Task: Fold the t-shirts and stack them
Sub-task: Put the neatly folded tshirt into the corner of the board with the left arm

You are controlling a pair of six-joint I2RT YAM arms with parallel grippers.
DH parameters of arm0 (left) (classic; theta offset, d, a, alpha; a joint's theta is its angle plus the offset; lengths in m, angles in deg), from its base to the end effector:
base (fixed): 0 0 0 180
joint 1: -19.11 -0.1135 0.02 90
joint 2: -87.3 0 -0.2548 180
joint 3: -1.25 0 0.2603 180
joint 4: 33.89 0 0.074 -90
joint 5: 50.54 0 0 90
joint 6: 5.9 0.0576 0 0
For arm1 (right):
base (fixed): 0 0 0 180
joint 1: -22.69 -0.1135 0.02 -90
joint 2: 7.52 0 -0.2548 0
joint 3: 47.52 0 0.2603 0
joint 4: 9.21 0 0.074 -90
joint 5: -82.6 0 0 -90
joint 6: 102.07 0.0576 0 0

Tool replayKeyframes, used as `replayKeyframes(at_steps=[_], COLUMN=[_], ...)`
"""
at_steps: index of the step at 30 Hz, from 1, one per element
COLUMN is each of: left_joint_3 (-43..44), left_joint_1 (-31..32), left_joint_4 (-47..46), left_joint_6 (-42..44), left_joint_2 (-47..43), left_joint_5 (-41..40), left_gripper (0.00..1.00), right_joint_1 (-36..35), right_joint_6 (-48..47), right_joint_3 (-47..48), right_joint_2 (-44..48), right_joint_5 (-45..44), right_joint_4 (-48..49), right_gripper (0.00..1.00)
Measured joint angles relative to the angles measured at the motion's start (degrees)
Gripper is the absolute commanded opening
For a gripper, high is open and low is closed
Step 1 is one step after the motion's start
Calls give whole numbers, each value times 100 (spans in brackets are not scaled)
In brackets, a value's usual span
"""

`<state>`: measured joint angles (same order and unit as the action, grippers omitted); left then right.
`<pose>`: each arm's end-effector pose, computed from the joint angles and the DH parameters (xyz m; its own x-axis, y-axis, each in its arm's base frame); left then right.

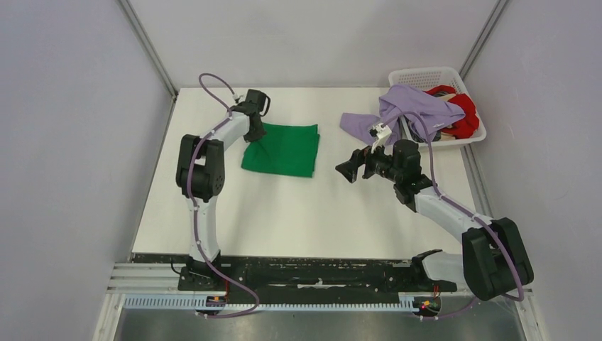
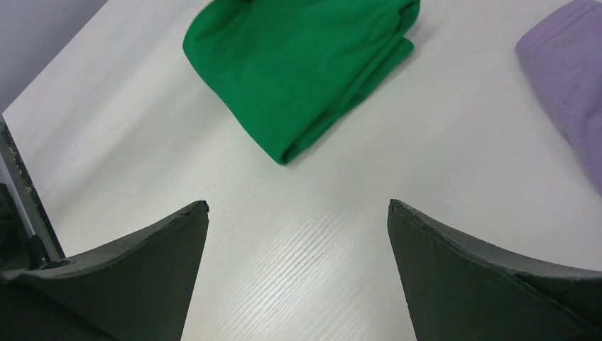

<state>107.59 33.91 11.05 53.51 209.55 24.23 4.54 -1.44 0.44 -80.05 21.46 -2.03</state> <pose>0.4577 -0.1053 0.1445 -0.7893 -0.2993 -0.5361 -0.3240 0.9447 -0.0504 0.2755 0.1196 0.2111 -0.4102 0.0355 -0.9113 -0.6459 0.6941 0.3178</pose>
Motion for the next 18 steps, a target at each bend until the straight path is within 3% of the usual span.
replayKeyframes(at_steps=[7, 18], left_joint_3=[1484, 3324], left_joint_1=[-358, -1266], left_joint_4=[197, 55], left_joint_6=[1156, 2592], left_joint_2=[660, 1714], left_joint_5=[-1589, -2076], left_gripper=[2, 2], right_joint_1=[0, 0], right_joint_6=[-533, -883], right_joint_3=[-236, -267], right_joint_2=[341, 297], right_joint_5=[-219, -804], right_joint_4=[-50, -184], right_gripper=[98, 98])
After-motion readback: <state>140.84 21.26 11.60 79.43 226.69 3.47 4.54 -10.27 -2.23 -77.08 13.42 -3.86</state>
